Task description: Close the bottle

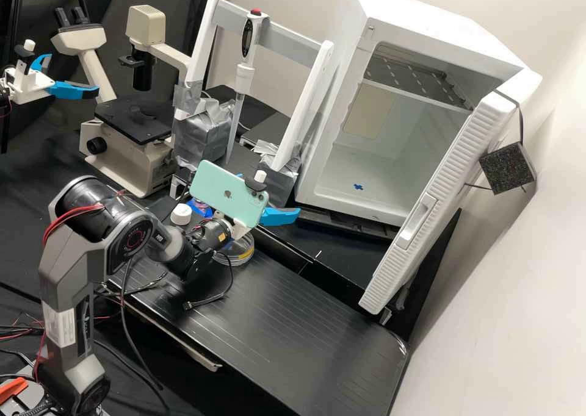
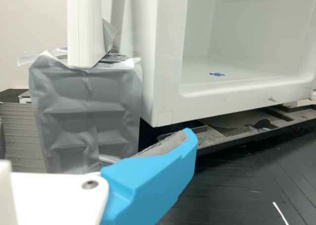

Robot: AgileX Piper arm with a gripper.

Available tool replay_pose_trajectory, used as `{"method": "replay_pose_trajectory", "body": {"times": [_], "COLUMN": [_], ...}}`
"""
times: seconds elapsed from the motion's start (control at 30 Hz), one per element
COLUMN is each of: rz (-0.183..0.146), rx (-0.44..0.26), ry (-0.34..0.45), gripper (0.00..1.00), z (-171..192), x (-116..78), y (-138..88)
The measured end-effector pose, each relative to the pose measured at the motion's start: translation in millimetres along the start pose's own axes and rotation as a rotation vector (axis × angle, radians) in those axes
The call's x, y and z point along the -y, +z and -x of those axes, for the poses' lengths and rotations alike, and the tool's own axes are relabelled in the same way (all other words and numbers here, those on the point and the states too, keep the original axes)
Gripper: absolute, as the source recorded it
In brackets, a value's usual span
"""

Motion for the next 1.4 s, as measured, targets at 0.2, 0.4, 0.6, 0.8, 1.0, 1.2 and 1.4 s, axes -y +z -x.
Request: {"method": "replay_pose_trajectory", "body": {"times": [0.2,0.4,0.6,0.8,1.0,1.2,1.4], "rz": [0.000,0.001,-0.011,-0.028,0.018,0.061,0.064], "rx": [0.000,-0.006,-0.071,-0.206,-0.310,-0.342,-0.298], "ry": [0.000,0.002,0.024,0.047,-0.070,-0.157,-0.198], "gripper": [1.00,1.00,1.00,1.00,1.00,1.00,1.00], "z": [0,6,39,82,110,119,115], "x": [0.0,1.7,-1.9,2.6,31.0,50.6,61.4], "y": [0,2,0,-14,-32,-36,-30]}}
